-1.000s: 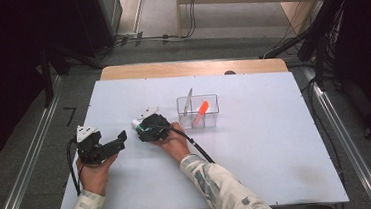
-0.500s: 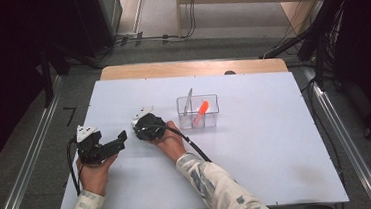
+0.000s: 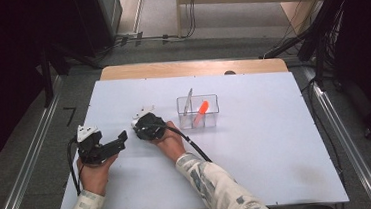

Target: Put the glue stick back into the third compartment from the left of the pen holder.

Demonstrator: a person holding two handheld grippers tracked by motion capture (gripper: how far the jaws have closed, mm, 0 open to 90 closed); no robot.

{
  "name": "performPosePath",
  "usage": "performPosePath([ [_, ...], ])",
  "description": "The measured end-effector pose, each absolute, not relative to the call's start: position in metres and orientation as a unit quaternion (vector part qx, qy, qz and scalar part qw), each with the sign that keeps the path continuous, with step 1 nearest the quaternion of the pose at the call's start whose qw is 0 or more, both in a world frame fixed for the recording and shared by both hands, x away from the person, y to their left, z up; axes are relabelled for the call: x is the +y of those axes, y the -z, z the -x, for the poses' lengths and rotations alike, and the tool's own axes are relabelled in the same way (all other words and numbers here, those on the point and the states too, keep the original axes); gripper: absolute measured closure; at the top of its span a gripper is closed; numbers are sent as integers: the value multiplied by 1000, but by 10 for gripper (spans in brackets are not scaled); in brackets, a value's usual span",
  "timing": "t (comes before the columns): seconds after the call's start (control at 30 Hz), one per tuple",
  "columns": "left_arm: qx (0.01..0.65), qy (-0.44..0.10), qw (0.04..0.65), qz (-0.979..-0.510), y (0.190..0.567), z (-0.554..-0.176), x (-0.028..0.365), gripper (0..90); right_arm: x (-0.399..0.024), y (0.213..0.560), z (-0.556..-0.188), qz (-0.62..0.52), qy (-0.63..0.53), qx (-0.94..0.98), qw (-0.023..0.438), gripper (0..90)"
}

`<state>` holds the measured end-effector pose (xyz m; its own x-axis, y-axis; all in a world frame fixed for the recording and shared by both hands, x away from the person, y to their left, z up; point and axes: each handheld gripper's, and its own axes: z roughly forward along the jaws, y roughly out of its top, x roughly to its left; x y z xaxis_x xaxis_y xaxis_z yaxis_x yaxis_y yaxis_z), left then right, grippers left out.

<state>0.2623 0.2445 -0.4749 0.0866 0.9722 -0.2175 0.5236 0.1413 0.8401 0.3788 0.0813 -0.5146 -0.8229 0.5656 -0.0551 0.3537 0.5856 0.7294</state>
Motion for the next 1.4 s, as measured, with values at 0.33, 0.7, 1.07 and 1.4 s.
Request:
performPosePath([
  [0.33, 624, -260, 426, -601, 475, -262, 245, 88, 75, 508, -373, -272, -386, 873, 122, 630],
  [0.7, 624, -261, 426, -601, 475, -263, 244, 87, 56, 499, -362, -266, -397, 870, 121, 630],
  [1.07, 626, -261, 423, -601, 476, -263, 243, 88, 33, 491, -352, -260, -407, 868, 113, 630],
  [1.4, 627, -261, 422, -600, 476, -263, 243, 88, 14, 480, -338, -253, -417, 866, 112, 630],
])
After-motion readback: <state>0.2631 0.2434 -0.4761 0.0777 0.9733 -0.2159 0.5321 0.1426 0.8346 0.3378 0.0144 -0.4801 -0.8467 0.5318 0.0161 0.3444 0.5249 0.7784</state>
